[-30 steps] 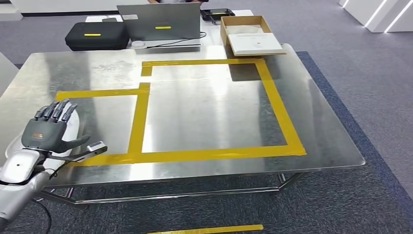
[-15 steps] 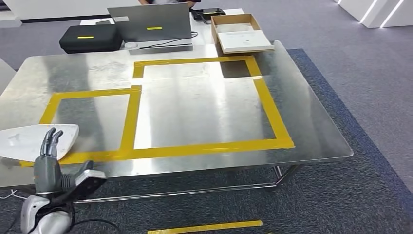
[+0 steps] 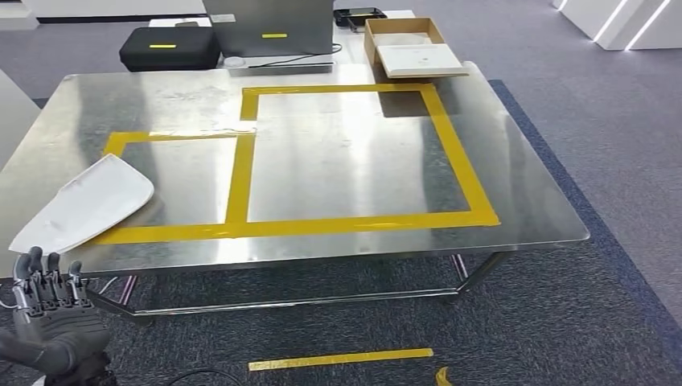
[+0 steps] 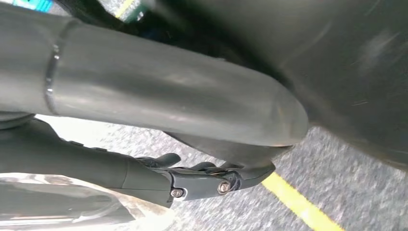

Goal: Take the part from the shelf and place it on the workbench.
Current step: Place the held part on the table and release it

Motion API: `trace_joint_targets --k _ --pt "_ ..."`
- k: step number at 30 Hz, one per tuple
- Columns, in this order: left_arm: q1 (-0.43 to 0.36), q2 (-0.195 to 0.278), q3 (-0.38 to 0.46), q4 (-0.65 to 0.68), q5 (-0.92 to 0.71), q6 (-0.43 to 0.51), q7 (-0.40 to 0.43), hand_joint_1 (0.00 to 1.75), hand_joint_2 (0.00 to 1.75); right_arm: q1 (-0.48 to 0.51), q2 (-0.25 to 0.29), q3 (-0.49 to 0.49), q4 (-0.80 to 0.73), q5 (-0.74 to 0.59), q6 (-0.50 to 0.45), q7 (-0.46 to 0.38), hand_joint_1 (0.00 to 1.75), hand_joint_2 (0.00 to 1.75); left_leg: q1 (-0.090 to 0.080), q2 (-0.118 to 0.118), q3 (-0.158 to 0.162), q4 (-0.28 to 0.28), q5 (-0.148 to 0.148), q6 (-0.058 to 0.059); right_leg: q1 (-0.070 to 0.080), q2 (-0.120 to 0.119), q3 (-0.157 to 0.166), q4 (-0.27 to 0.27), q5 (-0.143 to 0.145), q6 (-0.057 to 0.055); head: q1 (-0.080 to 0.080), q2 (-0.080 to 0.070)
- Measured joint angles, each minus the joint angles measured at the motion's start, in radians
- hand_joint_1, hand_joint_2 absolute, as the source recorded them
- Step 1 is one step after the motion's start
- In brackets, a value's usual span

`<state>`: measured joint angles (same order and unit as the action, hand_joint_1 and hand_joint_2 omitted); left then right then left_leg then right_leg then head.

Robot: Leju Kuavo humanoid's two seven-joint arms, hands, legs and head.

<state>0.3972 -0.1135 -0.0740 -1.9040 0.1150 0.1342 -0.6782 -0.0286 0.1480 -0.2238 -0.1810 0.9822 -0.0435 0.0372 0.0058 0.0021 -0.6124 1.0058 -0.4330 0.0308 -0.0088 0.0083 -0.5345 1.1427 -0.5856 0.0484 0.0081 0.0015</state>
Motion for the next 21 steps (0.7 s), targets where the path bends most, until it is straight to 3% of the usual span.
trace_joint_targets --k 2,3,5,6,7,8,10,11,12,13,14,16,18,21 --pt "0.003 -0.014 0.011 -0.009 -0.003 -0.011 -0.002 0.0 0.0 -0.006 0.0 0.0 -0.001 0.0 -0.003 -0.01 0.0 0.0 -0.003 -0.001 -0.013 0.004 0.016 -0.01 0.002 0.001 0.101 -0.143 0.011 -0.008 0.0 0.0" --pt "0.004 -0.018 0.015 -0.012 -0.005 -0.015 -0.004 0.0 0.0 -0.008 0.001 0.0 -0.001 0.001 -0.004 -0.014 0.0 0.0 -0.004 -0.001 -0.016 0.005 0.024 -0.016 0.003 0.001 0.123 -0.181 0.007 -0.012 -0.001 0.0" --pt "0.005 -0.025 0.021 -0.017 -0.007 -0.019 -0.007 0.0 0.0 -0.009 0.002 0.0 -0.001 0.002 -0.004 -0.016 0.0 0.0 -0.003 -0.001 -0.02 0.004 0.041 -0.028 0.006 0.0 0.118 -0.196 0.01 -0.022 -0.002 0.0" --pt "0.007 -0.028 0.025 -0.018 -0.008 -0.019 -0.008 0.0 0.0 -0.007 0.002 0.0 -0.001 0.002 -0.005 -0.016 0.0 0.0 -0.002 -0.002 -0.024 0.008 0.036 -0.034 0.005 -0.004 0.108 -0.196 0.018 -0.029 -0.003 0.0" --pt "0.01 -0.031 0.029 -0.019 -0.008 -0.019 -0.008 0.0 0.0 -0.006 0.002 0.0 -0.001 0.002 -0.005 -0.016 0.0 0.0 0.0 -0.003 -0.03 0.025 0.011 -0.04 0.004 -0.007 0.099 -0.196 0.028 -0.037 -0.004 0.0" --pt "0.013 -0.033 0.031 -0.019 -0.009 -0.02 -0.009 0.0 0.0 -0.005 0.002 -0.001 -0.001 0.003 -0.005 -0.016 0.0 0.0 0.001 -0.004 -0.039 0.06 -0.031 -0.045 0.003 -0.011 0.088 -0.196 0.038 -0.044 -0.006 0.0" --pt "0.015 -0.035 0.034 -0.019 -0.015 -0.022 -0.009 0.0 0.0 -0.005 0.003 -0.001 -0.001 0.006 -0.005 -0.018 0.0 0.0 0.003 -0.004 -0.059 0.178 -0.14 -0.052 0.004 -0.018 0.063 -0.194 0.059 -0.053 -0.009 0.0" --pt "0.015 -0.036 0.036 -0.019 -0.024 -0.02 -0.007 0.0 0.0 -0.004 0.004 -0.001 -0.001 0.009 -0.007 -0.02 0.0 0.0 0.003 -0.004 -0.063 0.236 -0.172 -0.054 0.005 -0.02 0.051 -0.191 0.069 -0.053 -0.01 0.0" --pt "0.016 -0.038 0.037 -0.019 -0.036 -0.016 -0.005 0.0 0.0 -0.003 0.006 -0.001 -0.001 0.012 -0.01 -0.024 0.0 0.0 0.003 -0.004 -0.058 0.274 -0.18 -0.054 0.006 -0.022 0.037 -0.188 0.079 -0.053 -0.01 0.0" --pt "0.018 -0.041 0.04 -0.019 -0.047 -0.013 -0.003 0.0 0.0 -0.003 0.008 -0.001 -0.001 0.016 -0.014 -0.027 0.0 0.0 0.003 -0.004 -0.04 0.281 -0.165 -0.053 0.007 -0.024 0.023 -0.183 0.088 -0.053 -0.01 0.0" --pt "0.022 -0.044 0.044 -0.019 -0.055 -0.01 -0.001 0.0 0.0 -0.002 0.009 0.0 -0.001 0.02 -0.017 -0.028 0.0 0.0 0.003 -0.004 -0.007 0.252 -0.137 -0.05 0.008 -0.025 0.008 -0.176 0.096 -0.052 -0.01 0.0" --pt "0.029 -0.054 0.055 -0.018 -0.062 -0.017 -0.001 0.0 0.0 0.0 0.014 0.001 -0.001 0.027 -0.013 -0.025 0.0 0.0 0.0 -0.005 0.09 0.118 -0.098 -0.039 0.011 -0.024 -0.02 -0.161 0.11 -0.047 -0.01 0.0" --pt "0.035 -0.066 0.067 -0.018 -0.069 -0.031 -0.005 0.0 0.0 0.004 0.016 0.002 -0.001 0.033 -0.002 -0.02 0.0 0.0 -0.006 -0.005 0.156 0.005 -0.104 -0.028 0.012 -0.024 -0.039 -0.15 0.122 -0.039 -0.009 0.0" --pt "0.041 -0.079 0.08 -0.018 -0.077 -0.04 -0.01 0.0 0.0 0.01 0.016 0.002 0.0 0.039 0.007 -0.019 0.0 0.0 -0.006 -0.003 0.15 -0.028 -0.103 -0.014 0.013 -0.023 -0.06 -0.144 0.137 -0.021 -0.009 0.0"
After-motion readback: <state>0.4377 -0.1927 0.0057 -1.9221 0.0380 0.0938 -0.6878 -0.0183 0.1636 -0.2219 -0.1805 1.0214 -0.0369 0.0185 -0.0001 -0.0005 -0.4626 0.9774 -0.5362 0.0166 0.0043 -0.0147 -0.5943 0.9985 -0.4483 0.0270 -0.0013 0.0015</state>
